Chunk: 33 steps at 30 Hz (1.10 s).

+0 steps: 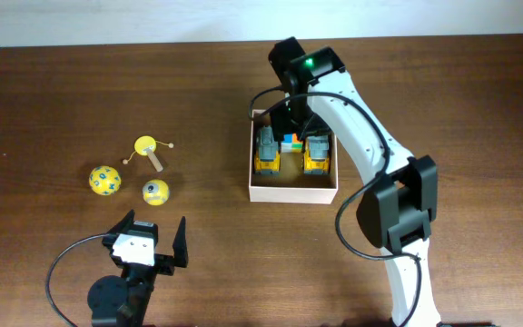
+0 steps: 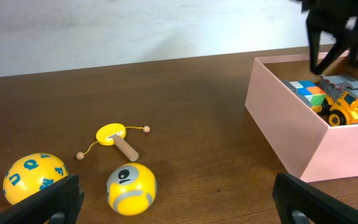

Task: Pack container
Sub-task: 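Lower the cube between the trucks and open the right gripper, then raise the right gripper out of the box and retract right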

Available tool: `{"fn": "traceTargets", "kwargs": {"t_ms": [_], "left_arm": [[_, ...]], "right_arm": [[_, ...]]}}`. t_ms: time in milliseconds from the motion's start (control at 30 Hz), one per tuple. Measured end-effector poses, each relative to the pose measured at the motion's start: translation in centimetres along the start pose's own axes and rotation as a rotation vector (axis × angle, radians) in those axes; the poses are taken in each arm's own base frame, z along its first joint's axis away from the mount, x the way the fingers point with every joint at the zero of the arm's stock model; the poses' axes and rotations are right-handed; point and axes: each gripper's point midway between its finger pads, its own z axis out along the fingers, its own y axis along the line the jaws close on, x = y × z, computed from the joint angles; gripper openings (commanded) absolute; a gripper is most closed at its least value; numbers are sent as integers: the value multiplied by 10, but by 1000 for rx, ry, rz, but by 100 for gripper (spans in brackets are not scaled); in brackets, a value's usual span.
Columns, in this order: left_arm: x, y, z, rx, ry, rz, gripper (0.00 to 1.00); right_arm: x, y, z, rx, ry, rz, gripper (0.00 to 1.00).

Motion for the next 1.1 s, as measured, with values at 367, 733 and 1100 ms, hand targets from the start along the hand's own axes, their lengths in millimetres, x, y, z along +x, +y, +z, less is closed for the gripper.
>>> {"fn": "traceTargets", "kwargs": {"t_ms": [367, 733, 1100], "left_arm": [[0, 0, 0, 0, 0, 0, 99], [0, 0, 0, 0, 0, 0, 99], [0, 0, 0, 0, 0, 0, 99]], "right_arm": [[23, -22, -152, -17, -229, 42, 99], [71, -167, -270, 154, -528, 488, 99], [111, -283, -263, 436, -483, 861, 99]]}}
